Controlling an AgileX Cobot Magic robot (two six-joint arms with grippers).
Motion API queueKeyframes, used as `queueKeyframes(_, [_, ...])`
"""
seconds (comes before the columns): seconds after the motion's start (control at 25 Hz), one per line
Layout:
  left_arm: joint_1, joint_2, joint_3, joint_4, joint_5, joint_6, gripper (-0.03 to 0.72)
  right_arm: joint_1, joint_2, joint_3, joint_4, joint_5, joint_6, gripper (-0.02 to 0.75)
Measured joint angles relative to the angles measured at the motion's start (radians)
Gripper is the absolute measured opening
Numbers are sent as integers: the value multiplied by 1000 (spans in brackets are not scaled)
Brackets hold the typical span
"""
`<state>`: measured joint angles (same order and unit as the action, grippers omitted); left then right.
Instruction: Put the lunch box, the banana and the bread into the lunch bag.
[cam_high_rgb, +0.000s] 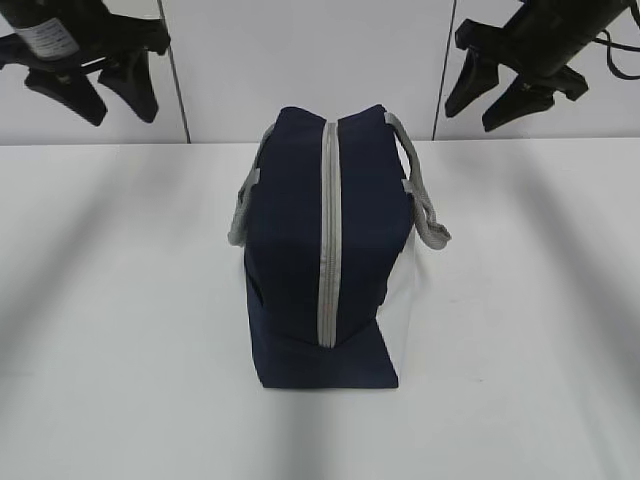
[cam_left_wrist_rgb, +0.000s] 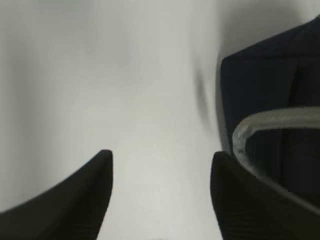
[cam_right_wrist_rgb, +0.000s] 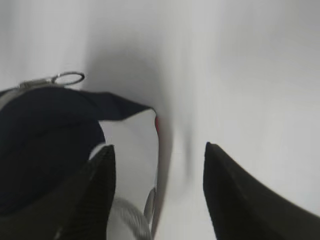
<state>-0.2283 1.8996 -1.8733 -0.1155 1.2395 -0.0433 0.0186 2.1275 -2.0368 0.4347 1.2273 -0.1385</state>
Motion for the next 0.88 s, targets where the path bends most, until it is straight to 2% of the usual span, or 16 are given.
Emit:
queueKeyframes(0.32, [-9, -336, 422, 67, 0, -11, 414, 2, -291, 391, -37, 0, 4, 417])
queueKeyframes(0.48, [-9, -514, 624, 102, -12, -11, 413, 11, -476, 576, -100, -10, -15, 417])
queueKeyframes(0.64, [-10, -681, 784, 116, -43, -11, 413, 12, -678, 767, -155, -72, -21, 417])
queueKeyframes(0.88, [-10, -927, 942, 116, -49, -11, 413, 12, -983, 991, -227, -98, -25, 417])
